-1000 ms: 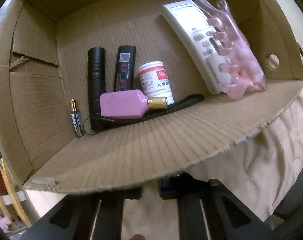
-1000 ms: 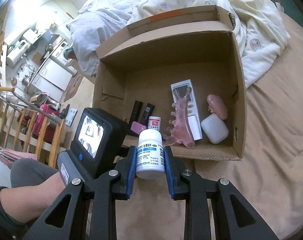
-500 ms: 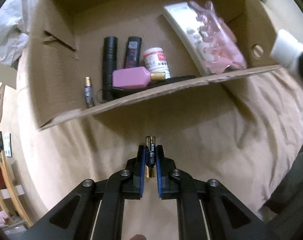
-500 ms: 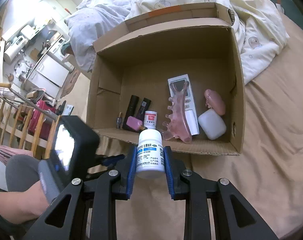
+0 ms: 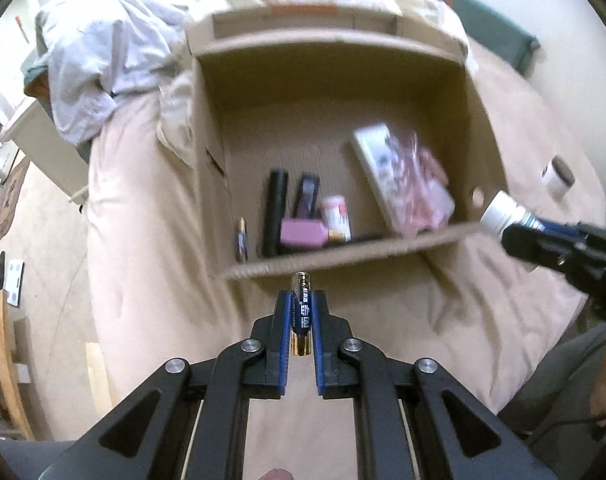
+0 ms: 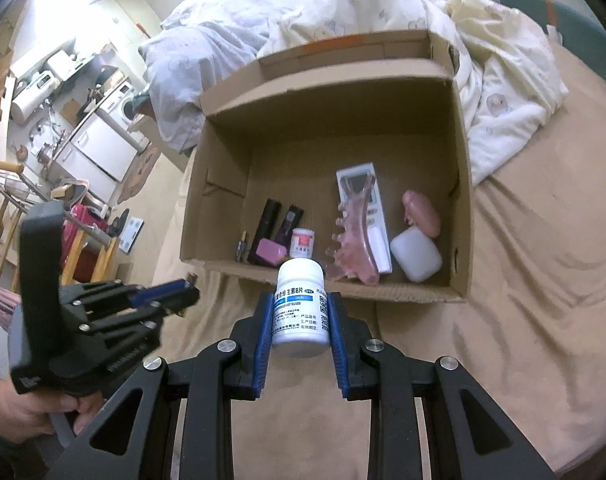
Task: Organize rigid objects
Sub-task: 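Carry the battery and medicine bottle into the box with both tools, then open both tools to release the battery and bottle, then withdraw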
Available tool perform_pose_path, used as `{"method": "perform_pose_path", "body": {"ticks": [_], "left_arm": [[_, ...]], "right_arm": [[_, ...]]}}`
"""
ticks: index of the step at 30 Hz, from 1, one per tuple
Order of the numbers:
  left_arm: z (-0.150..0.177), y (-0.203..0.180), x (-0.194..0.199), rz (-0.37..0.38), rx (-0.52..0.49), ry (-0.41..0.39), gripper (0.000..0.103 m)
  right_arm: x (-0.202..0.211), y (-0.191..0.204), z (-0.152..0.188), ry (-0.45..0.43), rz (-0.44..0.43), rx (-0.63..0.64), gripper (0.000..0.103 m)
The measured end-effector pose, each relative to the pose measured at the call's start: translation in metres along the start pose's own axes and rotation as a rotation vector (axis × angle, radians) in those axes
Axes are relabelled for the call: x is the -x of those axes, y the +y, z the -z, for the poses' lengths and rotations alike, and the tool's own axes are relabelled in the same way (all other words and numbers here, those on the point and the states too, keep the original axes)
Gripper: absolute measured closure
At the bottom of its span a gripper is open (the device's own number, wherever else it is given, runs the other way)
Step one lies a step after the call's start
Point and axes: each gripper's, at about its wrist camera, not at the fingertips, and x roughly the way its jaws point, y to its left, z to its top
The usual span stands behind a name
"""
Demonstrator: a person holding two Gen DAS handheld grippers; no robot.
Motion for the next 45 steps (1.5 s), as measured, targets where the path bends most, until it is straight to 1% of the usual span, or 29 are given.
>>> {"method": "perform_pose_path", "body": {"ticks": [3, 8, 11, 14, 18, 21, 24, 28, 30, 31, 32, 34, 35, 36, 37, 38, 39, 41, 43, 44, 45], "left_arm": [[-0.014, 0.006, -0.001, -0.023, -0.018, -0.033, 0.094], [-0.042, 0.013, -0.018, -0.025, -0.008, -0.037, 0.094], [-0.056, 0.011, -0.033, -0.016, -0.005, -0.024, 0.094], [-0.064, 0.005, -0.043, -0.027, -0.027, -0.030, 0.094], [-0.072, -0.002, -0.060, -0.030, -0.044, -0.019, 0.094], [-0.077, -0.007, -0.075, -0.021, -0.041, 0.006, 0.094], [-0.078, -0.009, -0.085, -0.032, -0.048, 0.020, 0.094], [-0.078, -0.009, -0.096, -0.052, -0.056, 0.037, 0.094], [-0.079, -0.008, -0.100, -0.057, -0.048, 0.046, 0.094], [-0.079, -0.008, -0.102, -0.052, -0.040, 0.053, 0.094], [-0.081, -0.008, -0.104, -0.050, -0.034, 0.058, 0.094], [-0.082, -0.010, -0.106, -0.055, -0.031, 0.064, 0.093], [-0.083, -0.012, -0.105, -0.060, -0.032, 0.063, 0.089], [-0.085, -0.013, -0.105, -0.059, -0.033, 0.062, 0.078], [-0.086, -0.013, -0.103, -0.055, -0.030, 0.058, 0.069], [-0.087, -0.013, -0.100, -0.051, -0.023, 0.056, 0.040], [-0.088, -0.012, -0.098, -0.045, -0.012, 0.055, 0.021], [-0.089, -0.010, -0.090, -0.032, 0.011, 0.042, 0.020], [-0.090, -0.009, -0.083, -0.039, 0.016, 0.039, 0.020], [-0.090, -0.007, -0.080, -0.033, 0.021, 0.033, 0.018], [-0.089, -0.005, -0.076, -0.023, 0.027, 0.027, 0.012]], "right_arm": [[-0.004, -0.002, -0.008, -0.005, -0.001, -0.012, 0.075], [-0.015, 0.001, -0.029, -0.018, 0.027, 0.019, 0.075], [-0.025, -0.005, -0.040, -0.018, 0.071, 0.027, 0.075], [-0.037, -0.017, -0.046, -0.003, 0.132, 0.014, 0.075], [-0.049, -0.032, -0.048, 0.025, 0.174, -0.010, 0.075], [-0.053, -0.039, -0.048, 0.044, 0.163, -0.041, 0.075], [-0.058, -0.039, -0.047, 0.053, 0.168, -0.037, 0.075], [-0.060, -0.042, -0.048, 0.057, 0.161, -0.062, 0.074], [-0.058, -0.043, -0.049, 0.048, 0.146, -0.081, 0.065], [-0.056, -0.043, -0.050, 0.039, 0.135, -0.089, 0.045], [-0.052, -0.043, -0.051, 0.024, 0.123, -0.096, 0.027], [-0.044, -0.041, -0.052, -0.013, 0.103, -0.096, 0.026], [-0.042, -0.039, -0.053, -0.020, 0.101, -0.092, 0.024], [-0.041, -0.039, -0.054, -0.024, 0.103, -0.090, 0.021], [-0.040, -0.038, -0.054, -0.026, 0.106, -0.092, 0.013], [-0.040, -0.039, -0.054, -0.028, 0.106, -0.095, 0.007], [-0.040, -0.038, -0.054, -0.029, 0.104, -0.098, 0.005], [-0.039, -0.037, -0.055, -0.036, 0.106, -0.096, 0.004], [-0.038, -0.035, -0.056, -0.042, 0.112, -0.084, 0.003], [-0.037, -0.034, -0.057, -0.046, 0.113, -0.079, 0.001], [-0.035, -0.032, -0.056, -0.051, 0.114, -0.074, 0.000]]}}
